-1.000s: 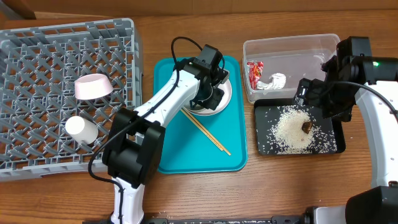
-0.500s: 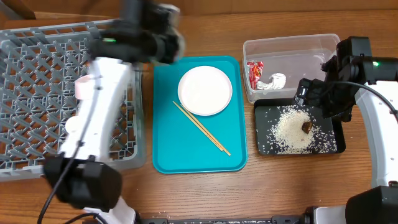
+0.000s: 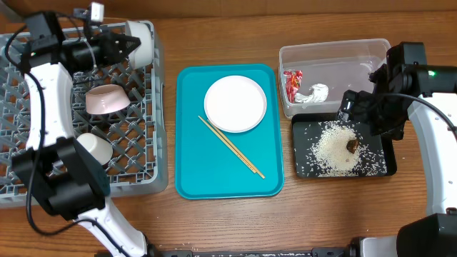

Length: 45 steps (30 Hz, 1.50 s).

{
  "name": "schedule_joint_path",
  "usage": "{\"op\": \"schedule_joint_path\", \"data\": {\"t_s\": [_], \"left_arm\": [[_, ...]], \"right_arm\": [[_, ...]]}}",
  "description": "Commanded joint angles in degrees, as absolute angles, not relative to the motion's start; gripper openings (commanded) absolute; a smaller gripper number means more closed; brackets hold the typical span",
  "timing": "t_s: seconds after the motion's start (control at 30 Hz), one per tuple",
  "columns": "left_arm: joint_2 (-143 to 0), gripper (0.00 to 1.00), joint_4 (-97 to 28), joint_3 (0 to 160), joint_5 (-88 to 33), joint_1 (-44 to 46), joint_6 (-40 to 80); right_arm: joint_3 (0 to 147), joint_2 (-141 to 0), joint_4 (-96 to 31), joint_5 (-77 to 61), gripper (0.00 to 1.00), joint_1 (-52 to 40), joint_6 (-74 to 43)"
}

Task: Sort waste into correct bins and load items into the dishwasher
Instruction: 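Place the grey bowl into the back of the dish rack with the left gripper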

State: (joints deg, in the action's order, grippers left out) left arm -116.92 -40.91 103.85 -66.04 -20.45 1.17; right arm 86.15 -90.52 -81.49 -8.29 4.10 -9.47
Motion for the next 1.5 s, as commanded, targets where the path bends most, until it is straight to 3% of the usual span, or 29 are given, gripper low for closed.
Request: {"op": "schedule_joint_path", "data": {"t_s": [0.0,0.43,0.6,0.77,1.47], "left_arm": [[-121.21,0.04,-38.63,104.14,-75.02,-23.4,2.24],[-128.77,0.04,-35.33,104.14,-75.29,-29.34,2.61],[-129.78,0.04,-32.1,104.14,-84.23,-29.34,2.94],[-129.75,0.04,-23.68,104.14,-90.59,-29.39,10.5],[-130.74,0.04,-20.36,103.92,-83.42,-29.32,10.7]], "right_arm": [[87.46,-89.58,-81.38,-7.75,1.0,4.25,-10.09],[87.44,-89.58,-81.41,-7.77,1.0,4.25,-10.13],[87.44,-89.58,-81.41,-7.77,1.0,4.25,-10.11],[87.44,-89.58,-81.41,-7.77,1.0,4.25,-10.13],[87.44,-89.58,-81.8,-7.77,0.99,4.25,-10.33]]}}
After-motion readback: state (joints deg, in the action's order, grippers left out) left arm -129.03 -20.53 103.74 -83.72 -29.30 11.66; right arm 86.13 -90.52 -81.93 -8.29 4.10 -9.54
